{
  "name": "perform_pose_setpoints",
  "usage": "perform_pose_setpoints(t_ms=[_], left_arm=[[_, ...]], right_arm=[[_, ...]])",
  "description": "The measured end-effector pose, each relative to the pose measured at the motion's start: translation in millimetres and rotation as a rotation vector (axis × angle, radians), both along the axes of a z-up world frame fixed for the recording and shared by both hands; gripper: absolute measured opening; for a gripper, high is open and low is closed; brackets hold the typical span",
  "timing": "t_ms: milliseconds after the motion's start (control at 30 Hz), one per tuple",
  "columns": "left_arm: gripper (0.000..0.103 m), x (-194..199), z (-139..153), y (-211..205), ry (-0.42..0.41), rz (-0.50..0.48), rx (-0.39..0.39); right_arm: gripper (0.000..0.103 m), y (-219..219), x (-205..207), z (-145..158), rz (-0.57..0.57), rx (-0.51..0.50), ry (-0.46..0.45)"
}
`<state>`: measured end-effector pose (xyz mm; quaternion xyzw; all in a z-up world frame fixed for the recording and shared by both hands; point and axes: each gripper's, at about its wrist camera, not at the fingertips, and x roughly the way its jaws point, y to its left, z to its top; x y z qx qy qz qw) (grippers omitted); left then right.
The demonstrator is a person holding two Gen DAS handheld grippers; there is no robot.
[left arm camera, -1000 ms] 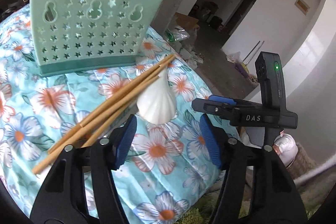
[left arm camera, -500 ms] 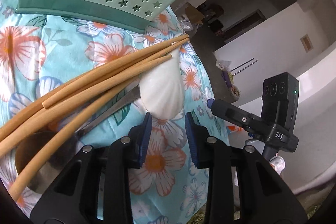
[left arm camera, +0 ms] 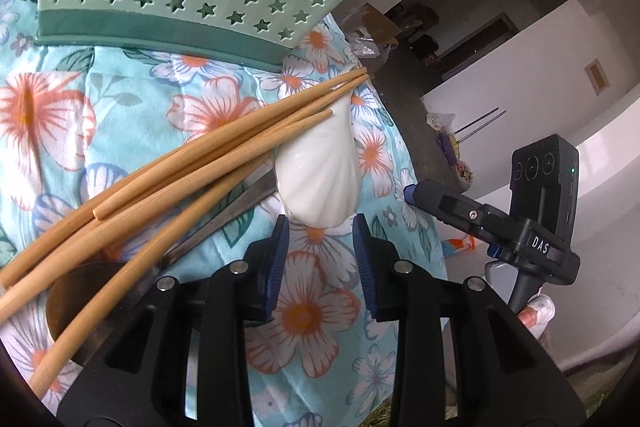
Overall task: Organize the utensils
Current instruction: 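Open the left gripper and move it to the white rice paddle, then close the left gripper on the white rice paddle handle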
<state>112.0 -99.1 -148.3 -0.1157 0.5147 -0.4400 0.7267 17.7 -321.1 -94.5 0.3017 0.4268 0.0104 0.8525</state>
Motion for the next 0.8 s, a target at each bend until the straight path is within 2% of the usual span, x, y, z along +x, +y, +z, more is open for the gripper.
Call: perform_pose_setpoints(t_ms=[100,300,467,533,667,733,800], left_arm=[[0.032,-1,10,-2,-0.073,-0.010,0.051],[0.032,11,16,5,-0.118,0.010,0.090],[0.032,12,26,5,-0.210,0.013,0.145],[0.036,6,32,1,-0.279,-0.016,0.181],[0.048,-20,43,-20,-0.477,-0.134,0.278],[0.054,-33,43,-32,-0.557,-0.189,0.322],[0.056,-43,40,-43,-0.628,-0.235,0.372]], right_arm=[[0.079,-2,0,-2,-0.012,0.014,0.000],[0.078,0,2,-3,-0.014,0.008,0.006],[0.078,3,3,-4,-0.008,-0.009,0.010],[0.078,3,2,-4,-0.008,-0.008,0.008],[0.078,0,1,-5,-0.014,0.011,0.001],[0.078,-1,1,-6,-0.017,0.019,-0.002],[0.078,-3,0,-6,-0.022,0.032,-0.007]])
